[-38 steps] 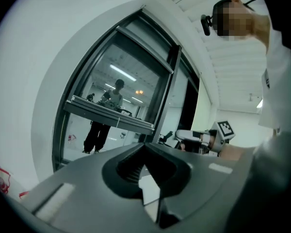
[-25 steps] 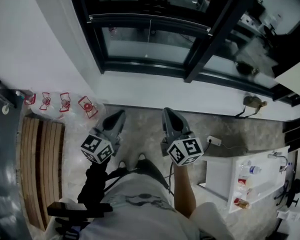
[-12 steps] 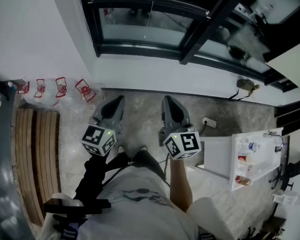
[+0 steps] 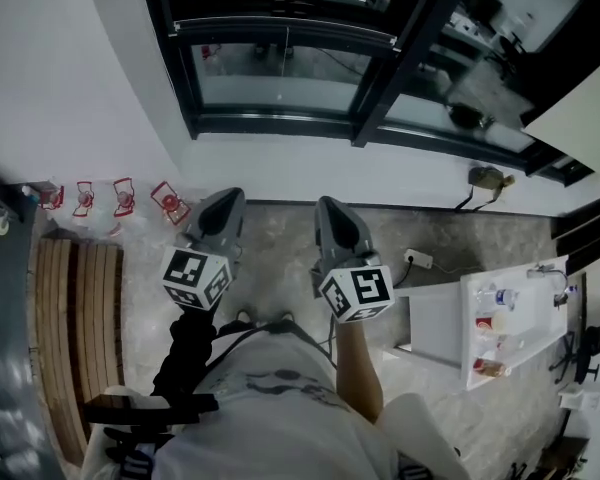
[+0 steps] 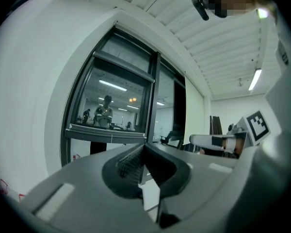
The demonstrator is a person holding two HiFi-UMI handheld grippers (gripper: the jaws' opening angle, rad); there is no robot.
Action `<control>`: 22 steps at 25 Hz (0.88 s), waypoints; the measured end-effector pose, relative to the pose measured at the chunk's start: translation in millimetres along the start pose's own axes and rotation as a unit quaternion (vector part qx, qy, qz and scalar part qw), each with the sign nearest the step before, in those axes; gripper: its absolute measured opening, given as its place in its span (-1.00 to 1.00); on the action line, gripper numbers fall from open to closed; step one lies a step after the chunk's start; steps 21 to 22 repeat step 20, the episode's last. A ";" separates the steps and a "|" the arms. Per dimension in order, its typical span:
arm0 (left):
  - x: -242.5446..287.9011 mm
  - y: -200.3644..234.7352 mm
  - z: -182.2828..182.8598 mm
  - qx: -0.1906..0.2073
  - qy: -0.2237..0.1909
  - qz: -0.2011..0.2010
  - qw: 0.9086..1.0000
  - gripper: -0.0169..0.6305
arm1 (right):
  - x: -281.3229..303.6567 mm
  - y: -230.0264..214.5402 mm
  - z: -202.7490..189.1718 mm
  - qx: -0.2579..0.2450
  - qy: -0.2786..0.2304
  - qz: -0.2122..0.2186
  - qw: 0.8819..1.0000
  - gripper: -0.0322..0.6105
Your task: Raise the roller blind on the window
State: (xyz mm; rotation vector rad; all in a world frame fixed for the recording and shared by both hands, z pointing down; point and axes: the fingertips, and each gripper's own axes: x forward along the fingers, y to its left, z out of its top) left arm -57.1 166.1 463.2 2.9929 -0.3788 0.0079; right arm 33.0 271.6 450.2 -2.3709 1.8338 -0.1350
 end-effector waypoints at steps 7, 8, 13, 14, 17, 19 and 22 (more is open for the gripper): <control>11.5 -0.3 5.3 0.008 -0.001 -0.001 1.000 -0.96 | 7.4 -0.6 6.2 -0.002 -0.009 0.011 1.000 -0.90; 12.1 1.0 5.9 0.009 -0.002 0.000 1.000 -0.96 | 8.9 -0.2 6.7 -0.002 -0.010 0.012 1.000 -0.90; 13.4 2.0 8.8 0.011 -0.004 0.005 1.000 -0.96 | 12.3 -0.5 9.4 -0.004 -0.009 0.020 1.000 -0.90; 13.9 2.4 9.4 0.012 -0.004 0.005 1.000 -0.96 | 13.4 -0.4 9.8 -0.005 -0.010 0.022 1.000 -0.90; 19.4 5.0 14.3 0.020 -0.009 0.002 1.000 -0.96 | 18.5 -1.9 14.1 -0.007 -0.019 0.023 1.000 -0.90; 25.7 5.7 17.6 0.025 -0.014 -0.003 1.000 -0.96 | 21.1 -5.6 17.3 -0.009 -0.026 0.019 0.999 -0.90; 29.0 5.9 18.9 0.027 -0.017 -0.005 0.999 -0.96 | 22.2 -7.7 18.7 -0.010 -0.029 0.017 0.999 -0.90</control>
